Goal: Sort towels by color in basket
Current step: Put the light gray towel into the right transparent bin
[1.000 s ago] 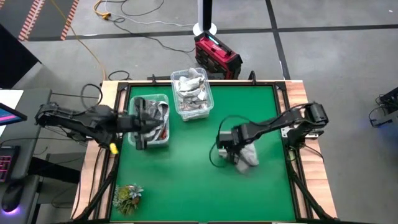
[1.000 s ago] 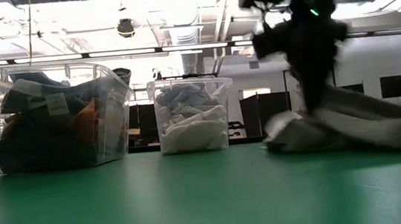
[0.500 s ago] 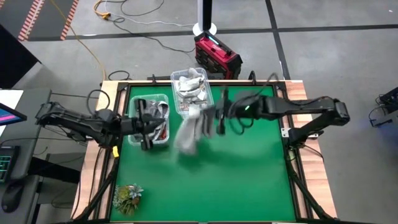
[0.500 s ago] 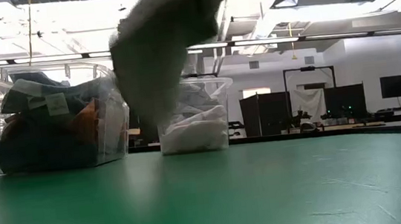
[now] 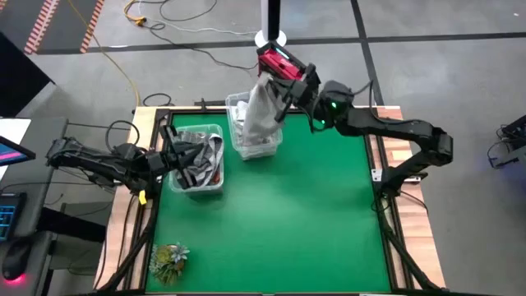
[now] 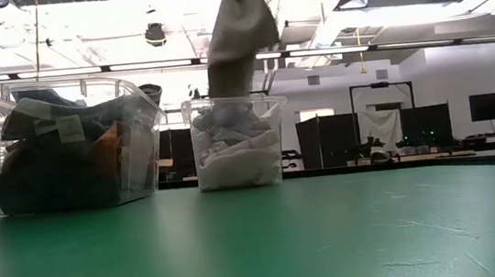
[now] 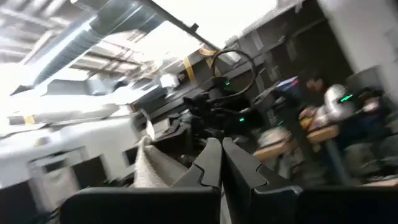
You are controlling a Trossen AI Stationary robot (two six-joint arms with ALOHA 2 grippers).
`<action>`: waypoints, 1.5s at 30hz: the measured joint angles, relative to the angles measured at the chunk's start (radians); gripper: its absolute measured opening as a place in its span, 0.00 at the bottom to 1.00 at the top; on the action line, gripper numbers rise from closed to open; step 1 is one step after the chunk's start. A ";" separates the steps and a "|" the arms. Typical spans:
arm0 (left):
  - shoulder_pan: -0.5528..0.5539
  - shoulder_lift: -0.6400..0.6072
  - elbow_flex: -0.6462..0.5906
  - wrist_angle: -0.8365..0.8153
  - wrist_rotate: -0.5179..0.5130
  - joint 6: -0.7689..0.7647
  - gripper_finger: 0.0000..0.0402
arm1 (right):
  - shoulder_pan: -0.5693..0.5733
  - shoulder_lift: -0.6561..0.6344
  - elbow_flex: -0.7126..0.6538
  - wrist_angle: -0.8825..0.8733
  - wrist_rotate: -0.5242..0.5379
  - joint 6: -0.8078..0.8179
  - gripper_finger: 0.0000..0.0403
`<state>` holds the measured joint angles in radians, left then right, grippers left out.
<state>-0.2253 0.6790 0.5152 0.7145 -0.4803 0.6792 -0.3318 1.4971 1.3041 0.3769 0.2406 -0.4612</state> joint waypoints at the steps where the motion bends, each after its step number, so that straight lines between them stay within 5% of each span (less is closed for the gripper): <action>1: 0.000 -0.006 0.000 -0.012 -0.022 0.009 0.00 | -0.019 0.023 0.000 0.009 -0.023 0.006 0.05; 7: 0.000 -0.035 0.000 -0.074 -0.134 0.026 0.00 | -0.087 0.179 -0.001 -0.065 -0.178 0.150 0.05; 12: 0.000 -0.050 0.000 -0.079 -0.252 0.023 0.00 | -0.092 0.294 -0.001 -0.098 -0.189 0.122 0.05; 18: 0.000 -0.060 0.000 -0.105 -0.266 0.027 0.00 | -0.111 0.410 0.007 -0.136 -0.270 0.076 0.05; 25: 0.000 -0.060 0.000 -0.126 -0.270 0.020 0.00 | -0.114 0.508 0.212 -0.481 -0.442 -0.054 0.05; 30: 0.000 -0.059 0.000 -0.149 -0.271 -0.009 0.00 | -0.101 0.558 0.371 -0.678 -0.435 -0.073 0.05; 39: 0.000 -0.059 0.000 -0.174 -0.271 -0.021 0.00 | -0.086 0.587 0.460 -0.761 -0.246 -0.199 0.05; 42: 0.000 -0.059 0.000 -0.176 -0.271 -0.025 0.00 | -0.087 0.604 0.460 -0.806 -0.266 -0.199 0.05; 45: 0.000 -0.059 0.000 -0.176 -0.271 -0.029 0.00 | -0.087 0.633 0.460 -0.840 -0.415 -0.160 0.05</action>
<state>-0.2256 0.6197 0.5152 0.5381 -0.7509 0.6502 -0.4191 2.1302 1.7645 -0.4631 -0.1741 -0.6208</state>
